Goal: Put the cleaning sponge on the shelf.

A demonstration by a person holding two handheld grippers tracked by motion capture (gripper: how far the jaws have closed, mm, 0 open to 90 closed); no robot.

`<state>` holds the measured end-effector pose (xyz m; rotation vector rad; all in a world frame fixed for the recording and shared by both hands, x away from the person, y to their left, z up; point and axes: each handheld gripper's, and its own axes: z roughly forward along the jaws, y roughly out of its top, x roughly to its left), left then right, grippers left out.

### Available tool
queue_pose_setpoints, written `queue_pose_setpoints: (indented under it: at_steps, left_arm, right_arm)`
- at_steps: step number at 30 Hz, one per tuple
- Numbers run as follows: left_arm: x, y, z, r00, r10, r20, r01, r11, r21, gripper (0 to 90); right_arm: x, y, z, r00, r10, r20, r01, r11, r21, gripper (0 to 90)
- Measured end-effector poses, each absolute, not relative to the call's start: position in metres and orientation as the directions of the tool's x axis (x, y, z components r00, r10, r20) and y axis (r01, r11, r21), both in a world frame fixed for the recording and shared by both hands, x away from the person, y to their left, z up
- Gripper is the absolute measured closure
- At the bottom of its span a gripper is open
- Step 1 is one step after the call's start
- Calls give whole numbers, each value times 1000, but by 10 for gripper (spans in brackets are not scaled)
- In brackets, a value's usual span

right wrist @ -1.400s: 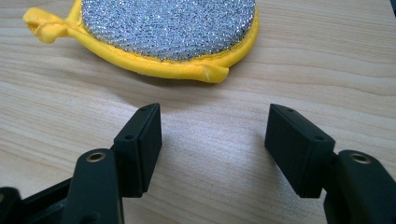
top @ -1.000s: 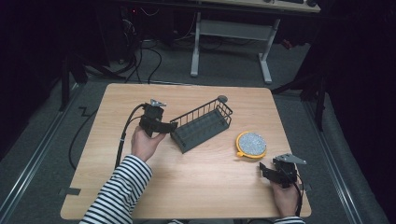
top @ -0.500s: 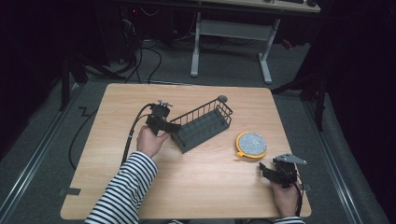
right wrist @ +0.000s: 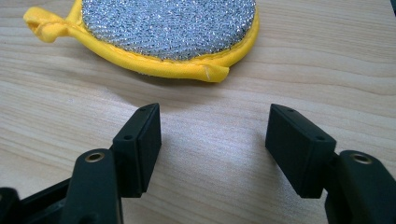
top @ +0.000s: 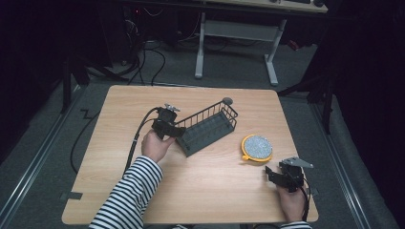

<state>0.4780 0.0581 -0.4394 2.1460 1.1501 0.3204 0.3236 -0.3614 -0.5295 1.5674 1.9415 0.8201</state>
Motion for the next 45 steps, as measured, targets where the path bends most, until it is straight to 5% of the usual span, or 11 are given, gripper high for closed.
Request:
queue_pose_setpoints:
  at_steps: [45]
  left_arm:
    - [424, 98, -445, 638, 759, -132, 598, -380, 706, 556]
  right_arm:
    - [324, -361, -530, -203, 979, -16, 671, 151, 726, 360]
